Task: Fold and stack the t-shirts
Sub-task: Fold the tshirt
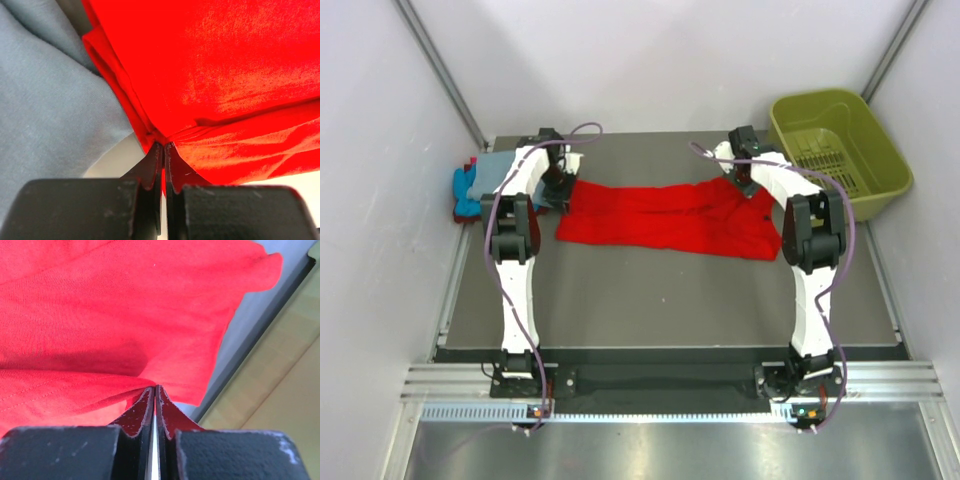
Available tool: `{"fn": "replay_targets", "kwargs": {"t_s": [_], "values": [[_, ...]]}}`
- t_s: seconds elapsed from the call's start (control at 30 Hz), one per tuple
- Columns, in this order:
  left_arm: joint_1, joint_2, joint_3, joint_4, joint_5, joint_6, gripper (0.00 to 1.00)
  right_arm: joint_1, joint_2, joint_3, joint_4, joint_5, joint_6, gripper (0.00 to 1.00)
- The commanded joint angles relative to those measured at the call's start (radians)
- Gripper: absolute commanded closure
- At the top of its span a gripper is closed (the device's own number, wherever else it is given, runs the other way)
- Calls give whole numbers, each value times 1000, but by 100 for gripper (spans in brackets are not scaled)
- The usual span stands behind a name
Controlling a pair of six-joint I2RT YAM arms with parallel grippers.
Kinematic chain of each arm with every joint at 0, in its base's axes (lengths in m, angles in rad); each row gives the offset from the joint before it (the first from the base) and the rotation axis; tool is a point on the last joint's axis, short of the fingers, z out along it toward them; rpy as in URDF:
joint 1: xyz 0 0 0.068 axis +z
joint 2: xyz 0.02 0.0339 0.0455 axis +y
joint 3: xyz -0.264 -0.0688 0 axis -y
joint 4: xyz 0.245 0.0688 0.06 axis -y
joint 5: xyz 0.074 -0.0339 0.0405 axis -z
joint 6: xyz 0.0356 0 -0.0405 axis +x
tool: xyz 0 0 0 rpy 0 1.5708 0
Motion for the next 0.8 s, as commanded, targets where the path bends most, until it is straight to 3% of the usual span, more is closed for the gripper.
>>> {"fn": "replay_targets", "kwargs": {"t_s": [0.0, 0.07, 0.1, 0.13, 0.17, 0.2, 0.3, 0.33, 0.37, 0.47, 0.53, 0.67, 0.7, 0.77], "values": [[1, -71, -10, 32, -14, -18, 100, -12, 3, 51, 31, 27, 12, 100], [1, -81, -15, 35, -23, -18, 99, -14, 3, 49, 31, 23, 13, 100], [1, -88, -15, 37, -26, -15, 92, -14, -2, 51, 28, 24, 18, 100], [3, -94, -13, 34, -31, -17, 69, -11, -5, 49, 28, 26, 23, 98], [3, -102, -10, 31, -34, -12, 62, -11, -9, 49, 30, 38, 29, 93], [4, -128, -10, 25, -36, -6, 56, -9, -27, 43, 27, 39, 39, 79], [6, -223, -36, 41, -45, 2, 46, -9, -87, 12, 54, 44, 64, 60], [4, -254, -68, 84, -45, -1, 40, -9, -132, -11, 62, 44, 67, 56], [6, -315, -87, 104, -40, -5, 24, -5, -153, -21, 68, 44, 73, 54], [3, -410, -169, 193, 24, -5, 20, 15, -242, -83, 80, -3, 86, 52], [-8, -429, -193, 207, 76, -6, 22, 24, -308, -158, 99, -51, 87, 51], [-40, -397, -248, 201, 133, -2, 41, 61, -348, -235, 91, -169, 78, 52], [-49, -384, -259, 197, 147, -15, 60, 61, -341, -230, 74, -209, 86, 53], [-56, -357, -303, 195, 193, -26, 80, 63, -325, -223, 25, -338, 92, 54]]}}
